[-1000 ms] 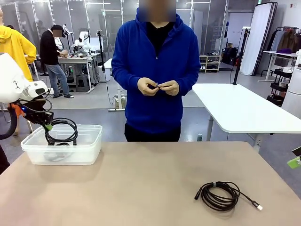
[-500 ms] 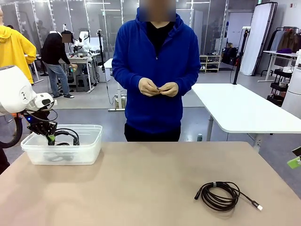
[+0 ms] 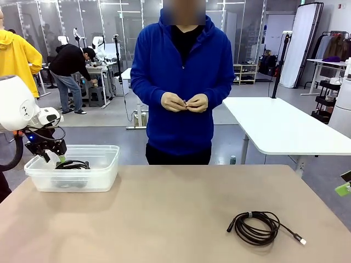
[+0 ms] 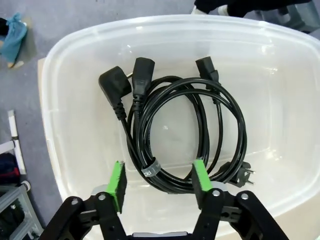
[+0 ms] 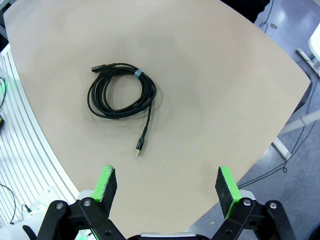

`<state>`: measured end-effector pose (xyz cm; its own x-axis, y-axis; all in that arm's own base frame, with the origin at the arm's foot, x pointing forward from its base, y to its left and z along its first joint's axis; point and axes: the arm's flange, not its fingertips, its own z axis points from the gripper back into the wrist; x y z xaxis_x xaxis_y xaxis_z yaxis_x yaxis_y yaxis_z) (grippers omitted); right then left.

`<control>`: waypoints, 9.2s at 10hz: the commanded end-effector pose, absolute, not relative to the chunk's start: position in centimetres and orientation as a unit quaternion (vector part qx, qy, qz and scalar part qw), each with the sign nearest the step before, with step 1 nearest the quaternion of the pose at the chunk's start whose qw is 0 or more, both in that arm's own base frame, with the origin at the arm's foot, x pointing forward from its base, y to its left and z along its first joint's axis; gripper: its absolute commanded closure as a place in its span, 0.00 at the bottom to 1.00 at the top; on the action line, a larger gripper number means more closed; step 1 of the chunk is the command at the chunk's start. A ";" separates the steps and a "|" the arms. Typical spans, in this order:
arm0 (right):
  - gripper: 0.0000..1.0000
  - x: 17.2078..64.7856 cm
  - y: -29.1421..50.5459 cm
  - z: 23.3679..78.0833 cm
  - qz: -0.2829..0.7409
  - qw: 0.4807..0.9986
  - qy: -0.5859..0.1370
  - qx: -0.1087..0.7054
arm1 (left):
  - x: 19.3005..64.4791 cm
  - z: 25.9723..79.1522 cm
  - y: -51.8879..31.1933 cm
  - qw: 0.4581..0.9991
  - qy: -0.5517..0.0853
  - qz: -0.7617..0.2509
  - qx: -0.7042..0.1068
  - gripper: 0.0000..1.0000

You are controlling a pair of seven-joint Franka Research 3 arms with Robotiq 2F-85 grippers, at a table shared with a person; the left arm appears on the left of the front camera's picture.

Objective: Organize and store the cables.
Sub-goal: Place the Power Cable into the Organizing box, then place the USB Extension Cable into the Organizing box.

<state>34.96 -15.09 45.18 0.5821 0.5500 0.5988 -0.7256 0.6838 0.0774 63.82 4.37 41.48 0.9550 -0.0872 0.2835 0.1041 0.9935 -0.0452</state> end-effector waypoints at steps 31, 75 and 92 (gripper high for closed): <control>0.00 35.0 -15.1 45.3 0.366 0.872 -0.281 0.164 | 39.4 52.5 11.0 0.879 -0.270 -0.371 -0.131 0.00; 0.00 49.8 9.7 31.2 0.518 0.855 0.002 0.024 | 33.9 50.8 14.2 0.830 -0.334 -0.425 -0.138 0.00; 1.00 49.2 10.9 34.0 0.529 0.849 -0.019 -0.012 | 33.9 50.8 14.2 0.830 -0.334 -0.425 -0.138 0.00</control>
